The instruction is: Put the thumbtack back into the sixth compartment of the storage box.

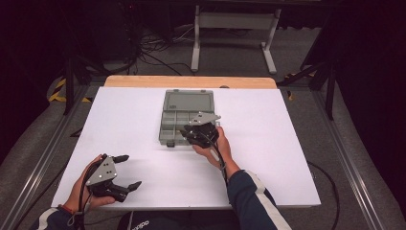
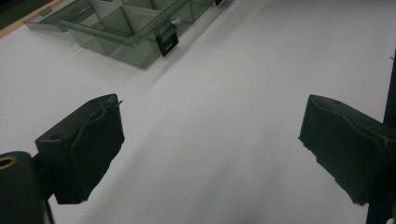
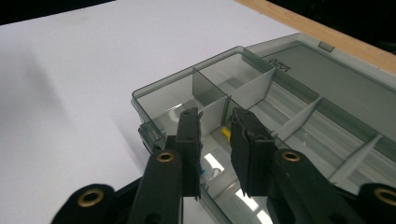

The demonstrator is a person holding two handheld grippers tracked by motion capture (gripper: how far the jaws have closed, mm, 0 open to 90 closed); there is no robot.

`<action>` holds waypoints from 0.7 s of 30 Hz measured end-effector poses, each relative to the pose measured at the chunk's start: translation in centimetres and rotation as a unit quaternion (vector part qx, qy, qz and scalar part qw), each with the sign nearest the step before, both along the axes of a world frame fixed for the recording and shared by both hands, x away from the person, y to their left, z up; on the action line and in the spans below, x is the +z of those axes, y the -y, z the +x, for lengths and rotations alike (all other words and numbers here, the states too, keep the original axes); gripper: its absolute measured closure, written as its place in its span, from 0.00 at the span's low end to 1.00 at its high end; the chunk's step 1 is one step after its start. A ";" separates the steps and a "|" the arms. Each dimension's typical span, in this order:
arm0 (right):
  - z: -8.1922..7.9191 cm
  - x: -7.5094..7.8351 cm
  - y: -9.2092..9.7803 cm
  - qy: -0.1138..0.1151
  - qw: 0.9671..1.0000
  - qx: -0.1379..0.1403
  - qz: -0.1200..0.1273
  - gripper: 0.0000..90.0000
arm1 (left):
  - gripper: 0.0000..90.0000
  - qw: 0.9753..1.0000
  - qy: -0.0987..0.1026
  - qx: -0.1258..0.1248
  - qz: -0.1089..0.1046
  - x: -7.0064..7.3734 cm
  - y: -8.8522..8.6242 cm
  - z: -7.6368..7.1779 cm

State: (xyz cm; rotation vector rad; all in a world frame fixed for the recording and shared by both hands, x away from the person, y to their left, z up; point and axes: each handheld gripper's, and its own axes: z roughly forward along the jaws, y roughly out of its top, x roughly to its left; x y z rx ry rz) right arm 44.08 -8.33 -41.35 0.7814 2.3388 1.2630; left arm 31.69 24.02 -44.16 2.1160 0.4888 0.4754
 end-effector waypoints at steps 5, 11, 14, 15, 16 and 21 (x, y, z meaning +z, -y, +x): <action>-1.5 0.8 1.4 0.032 0.999 0.005 0.000 0.74 | 0.08 1.000 -0.001 0.004 -0.004 0.1 0.0 0.1; -2.9 1.5 3.4 0.055 0.998 0.005 0.000 0.68 | 0.08 1.000 -0.001 0.007 -0.005 0.1 0.0 0.2; -3.3 1.6 4.2 0.063 0.998 0.003 -0.001 0.64 | 0.08 1.000 0.001 0.007 -0.002 0.2 -0.1 0.2; -3.5 1.7 4.5 0.066 0.998 0.001 -0.003 0.63 | 0.08 1.000 0.001 0.006 -0.003 0.2 -0.1 0.3; -3.6 1.6 4.8 0.069 0.998 -0.001 -0.006 0.61 | 0.08 1.000 0.000 0.007 -0.005 0.2 -0.1 0.3; -4.1 1.5 6.2 0.076 0.997 -0.008 -0.015 0.54 | 0.08 1.000 0.003 0.008 -0.007 0.3 -0.2 0.3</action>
